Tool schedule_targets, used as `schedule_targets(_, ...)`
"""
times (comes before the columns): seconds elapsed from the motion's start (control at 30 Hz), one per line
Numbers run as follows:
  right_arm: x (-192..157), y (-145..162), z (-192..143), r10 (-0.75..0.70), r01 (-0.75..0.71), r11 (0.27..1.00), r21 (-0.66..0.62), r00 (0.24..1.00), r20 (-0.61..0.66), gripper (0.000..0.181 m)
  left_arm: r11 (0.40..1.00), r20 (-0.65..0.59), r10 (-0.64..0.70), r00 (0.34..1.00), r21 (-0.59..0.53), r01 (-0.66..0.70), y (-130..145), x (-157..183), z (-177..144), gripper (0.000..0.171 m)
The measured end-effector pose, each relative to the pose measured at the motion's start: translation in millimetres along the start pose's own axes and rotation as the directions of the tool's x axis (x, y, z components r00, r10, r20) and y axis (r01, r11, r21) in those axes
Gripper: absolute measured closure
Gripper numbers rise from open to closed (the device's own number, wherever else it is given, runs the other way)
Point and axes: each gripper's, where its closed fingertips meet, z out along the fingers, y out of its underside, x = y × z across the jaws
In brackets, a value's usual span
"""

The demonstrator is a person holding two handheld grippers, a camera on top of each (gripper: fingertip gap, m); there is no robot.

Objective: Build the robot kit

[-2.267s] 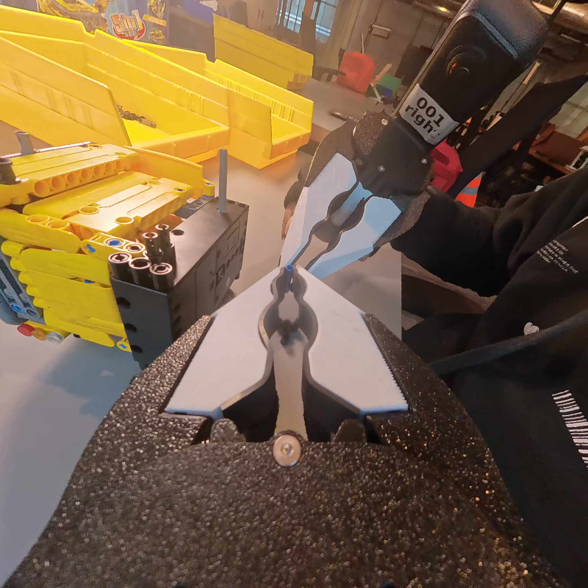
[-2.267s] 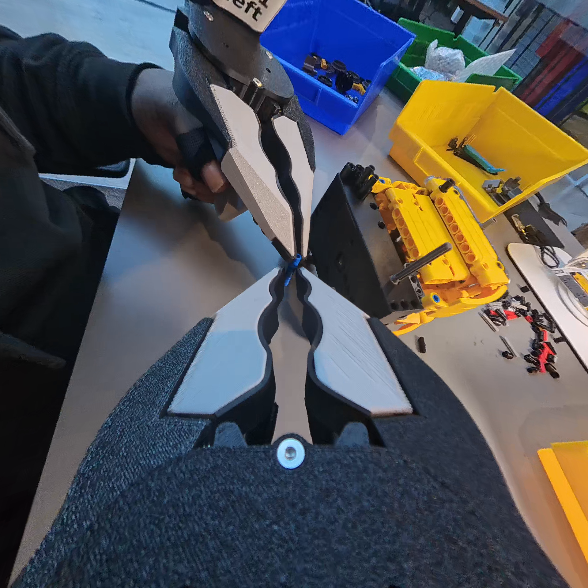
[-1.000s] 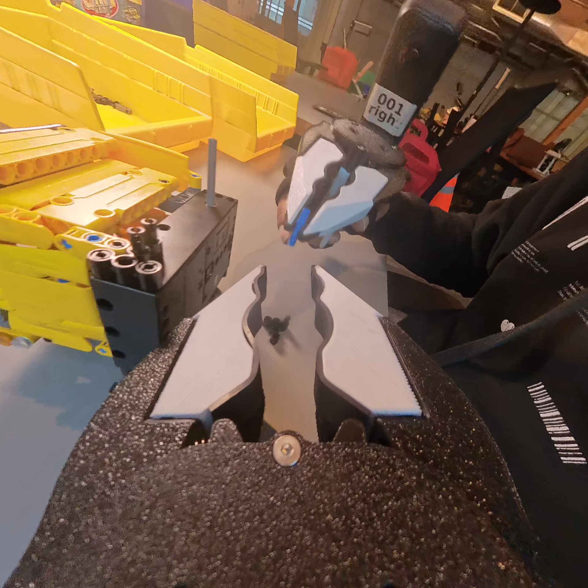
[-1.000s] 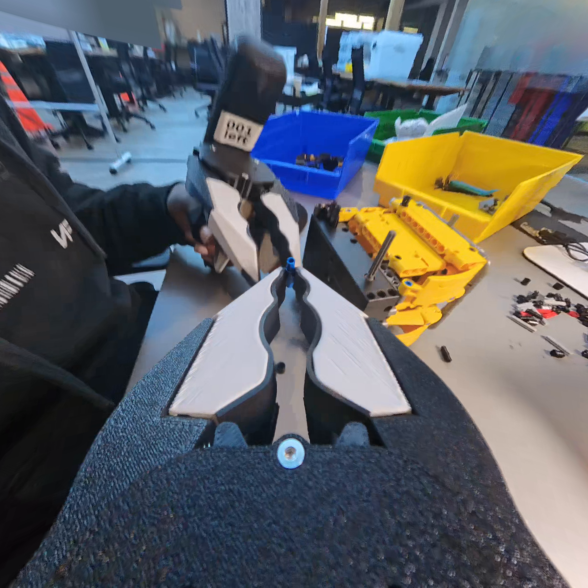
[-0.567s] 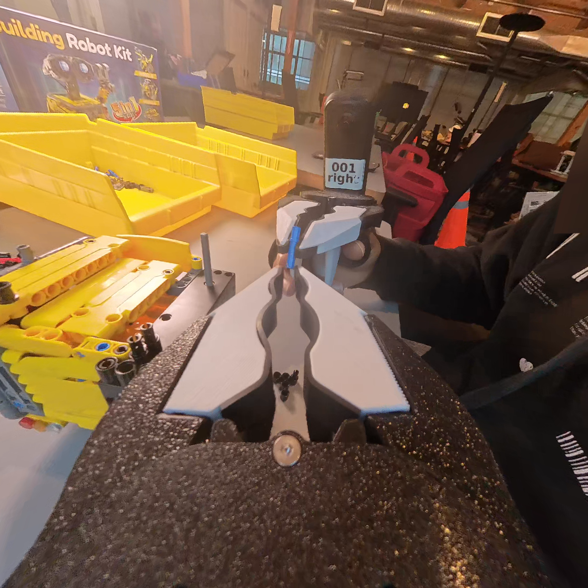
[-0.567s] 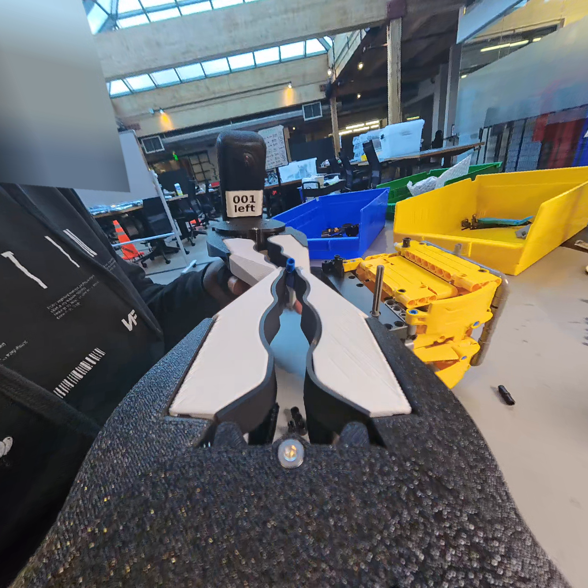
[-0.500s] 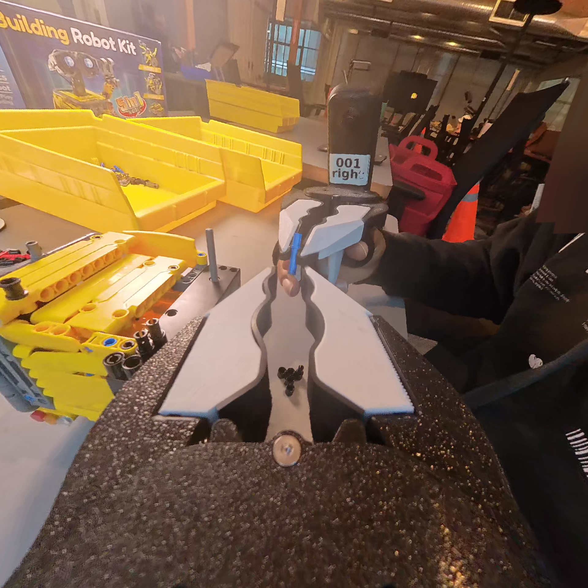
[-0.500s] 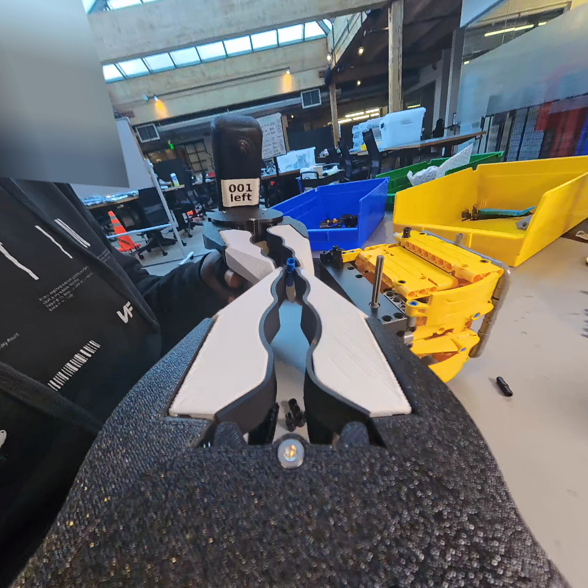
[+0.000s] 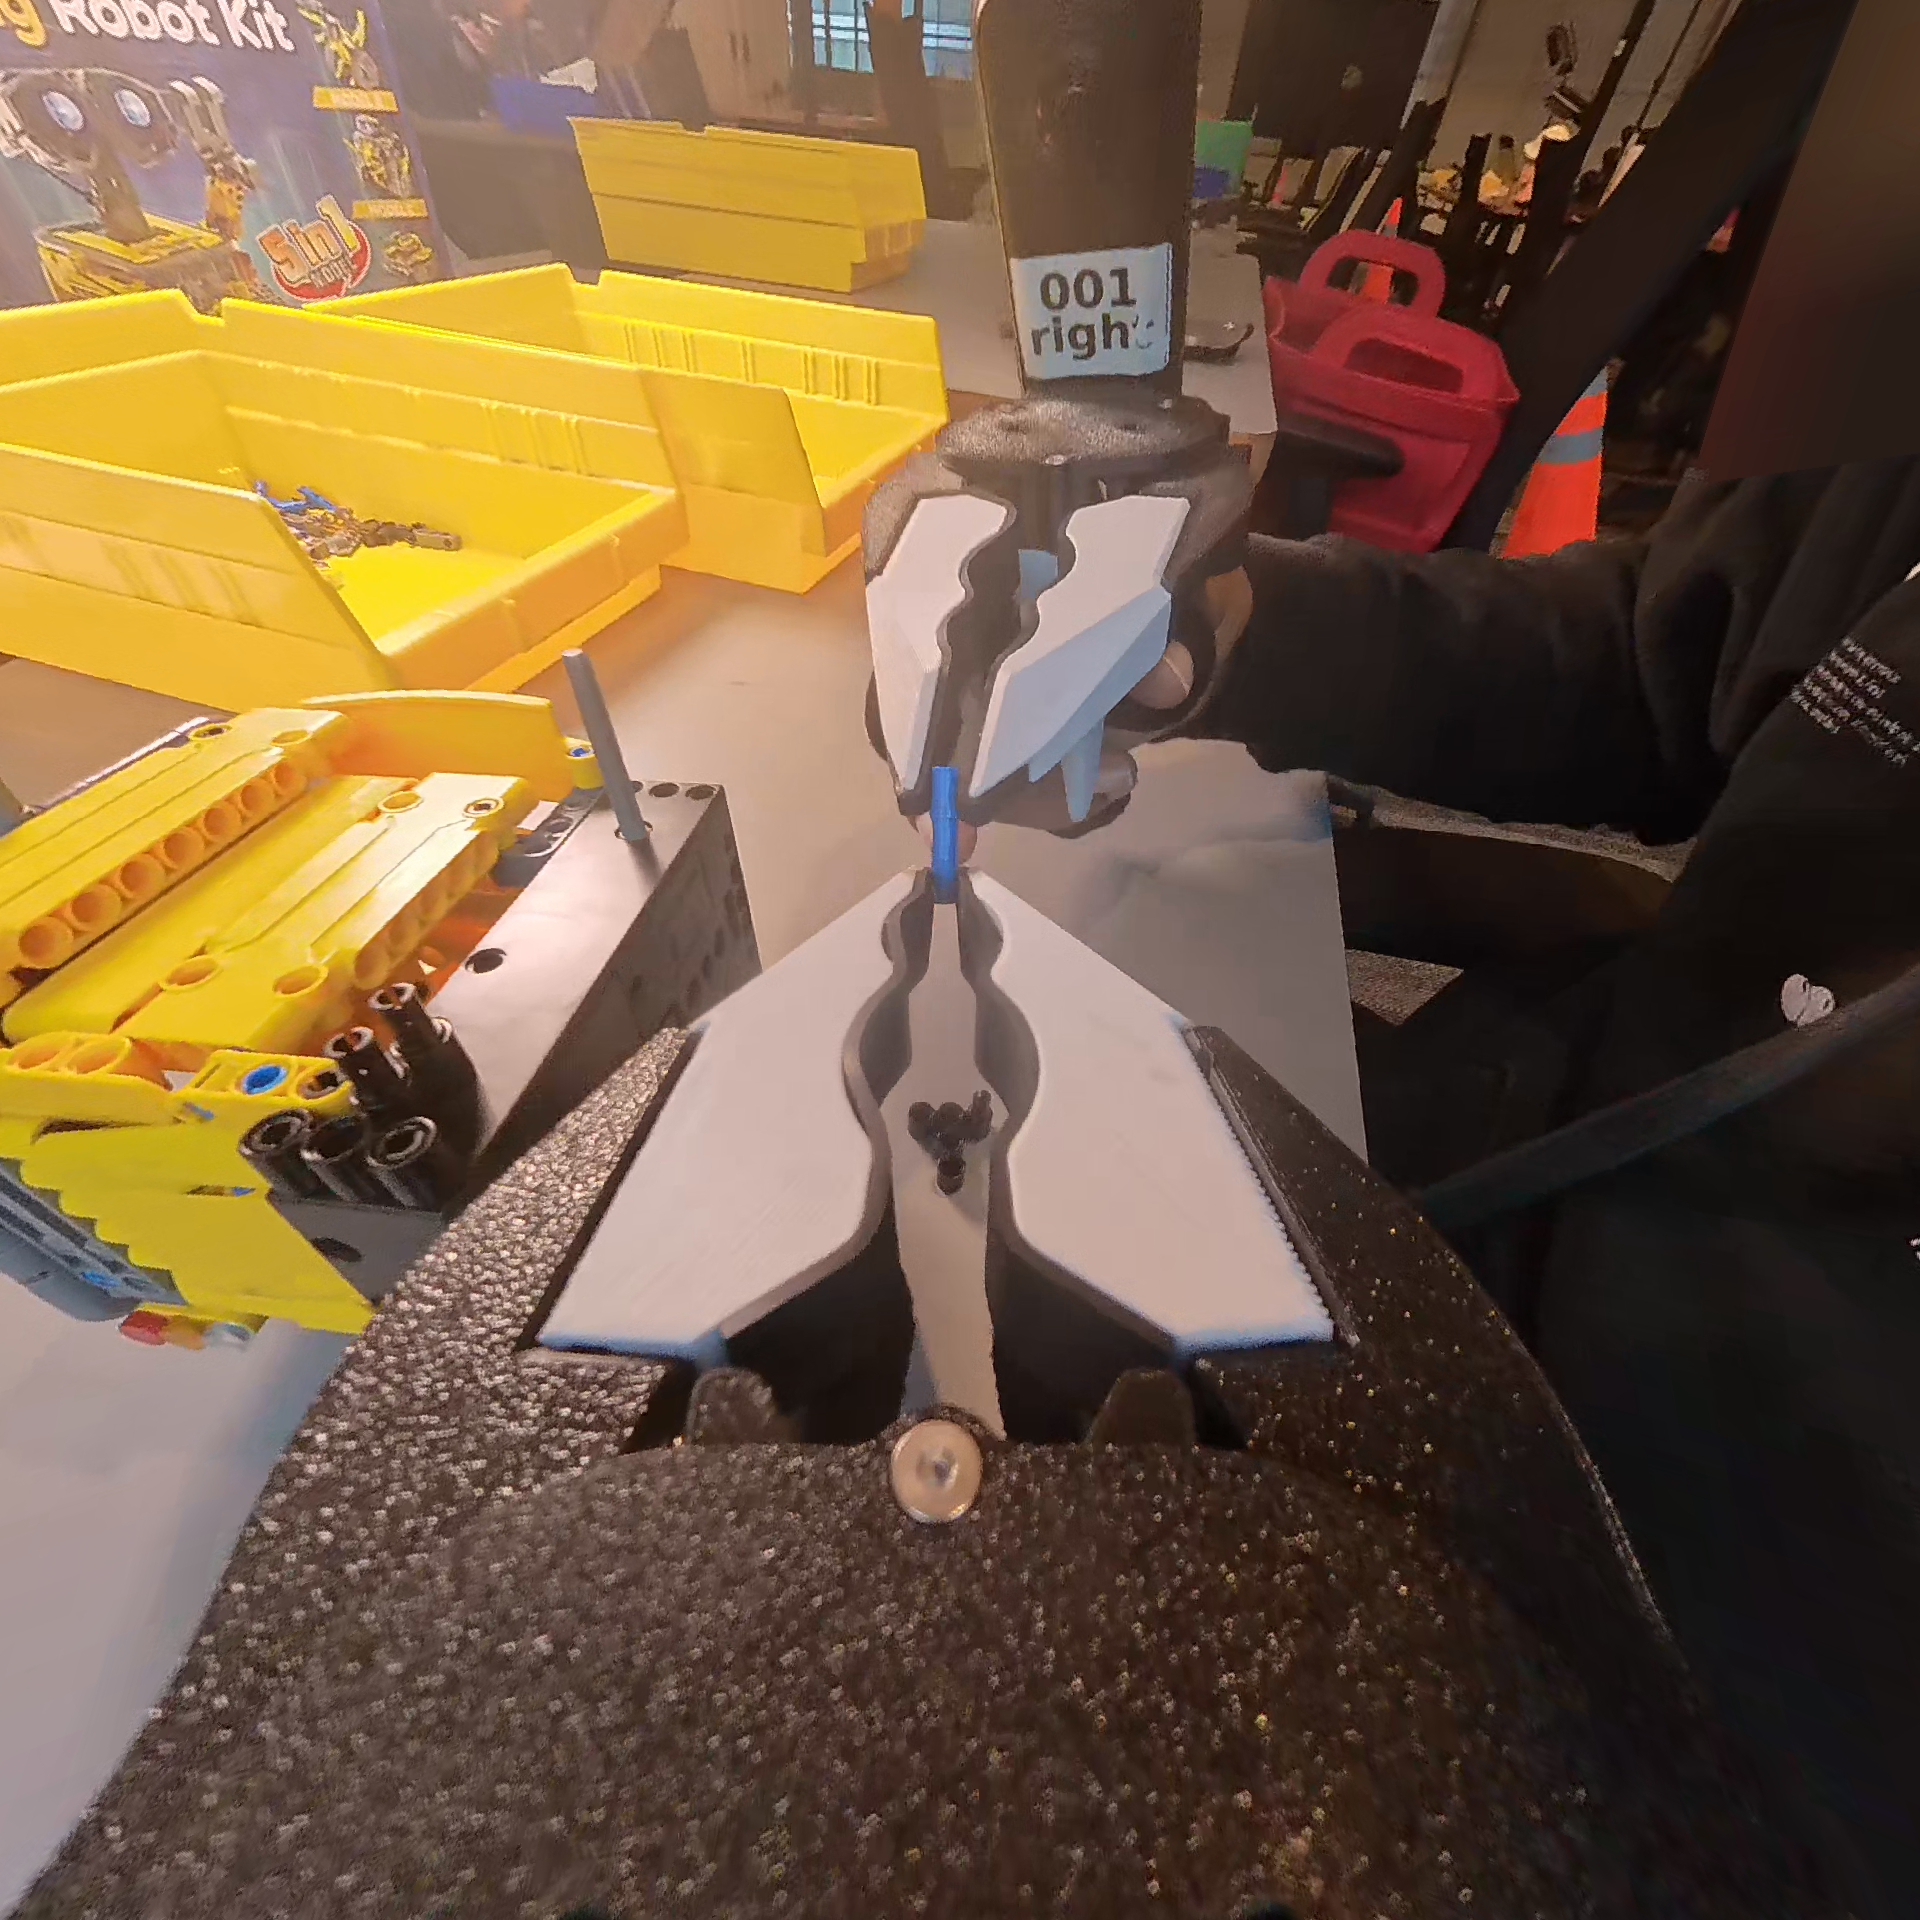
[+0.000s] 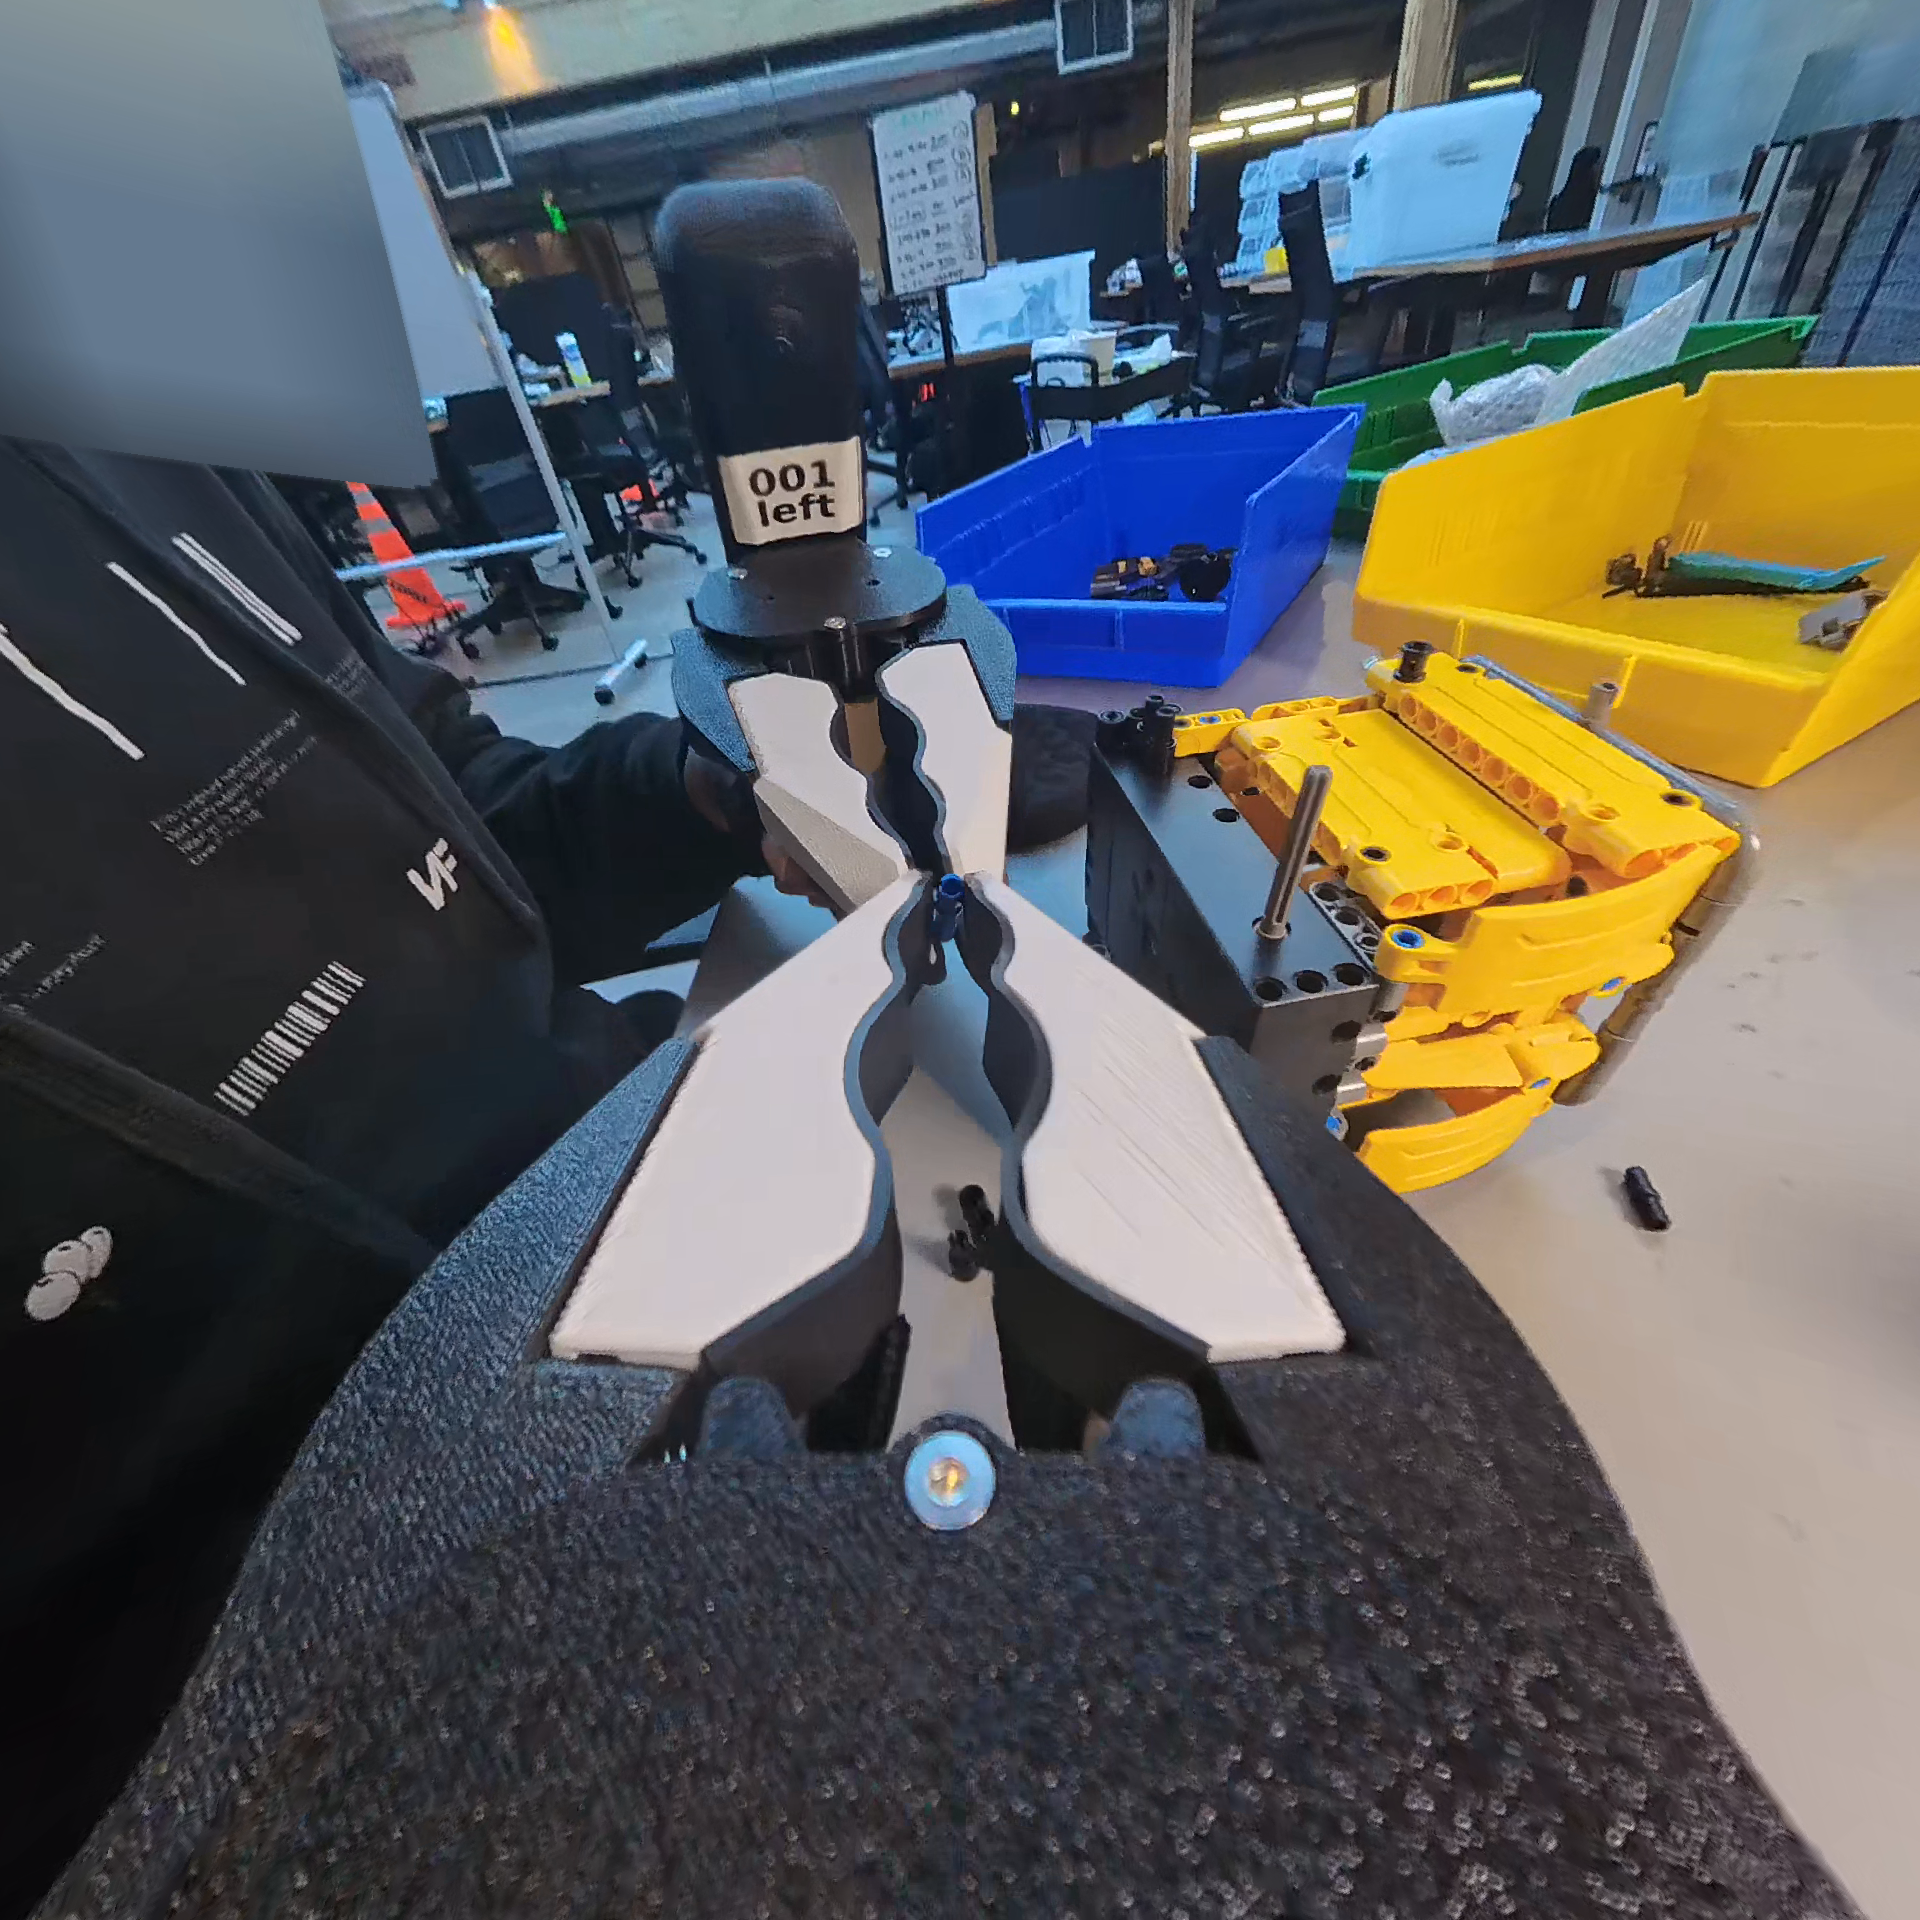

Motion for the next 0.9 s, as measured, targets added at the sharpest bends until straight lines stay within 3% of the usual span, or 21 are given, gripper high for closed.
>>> schedule_targets(0.17, 0, 12, 0, -0.055, 0.053, 0.992, -0.115, 0.998, -0.016, 0.177, 0.998, -0.005, -0.039, 0.999, -0.055, 0.039, 13, 0, 4, 0.169)
schedule_targets(0.33, 8, 55, -1, -0.078, 0.061, 0.923, -0.379, 0.996, -0.030, 0.177, 0.951, 0.046, -0.006, 0.999, -0.308, 0.019, 62, -4, 6, 0.160)
schedule_targets(0.47, 9, 78, -1, -0.077, 0.066, 0.865, -0.498, 0.997, -0.001, 0.177, 0.915, 0.051, 0.019, 0.999, -0.403, 0.003, 81, -1, 11, 0.156)
schedule_targets(0.67, 9, 93, 1, -0.076, 0.082, 0.829, -0.553, 0.997, 0.035, 0.177, 0.877, 0.037, 0.036, 0.999, -0.481, -0.014, 94, 0, 16, 0.159)
schedule_targets(0.9, 9, 94, 1, -0.121, 0.138, 0.816, -0.561, 0.990, 0.068, 0.177, 0.873, 0.027, 0.064, 0.998, -0.486, -0.043, 95, -1, 17, 0.167)
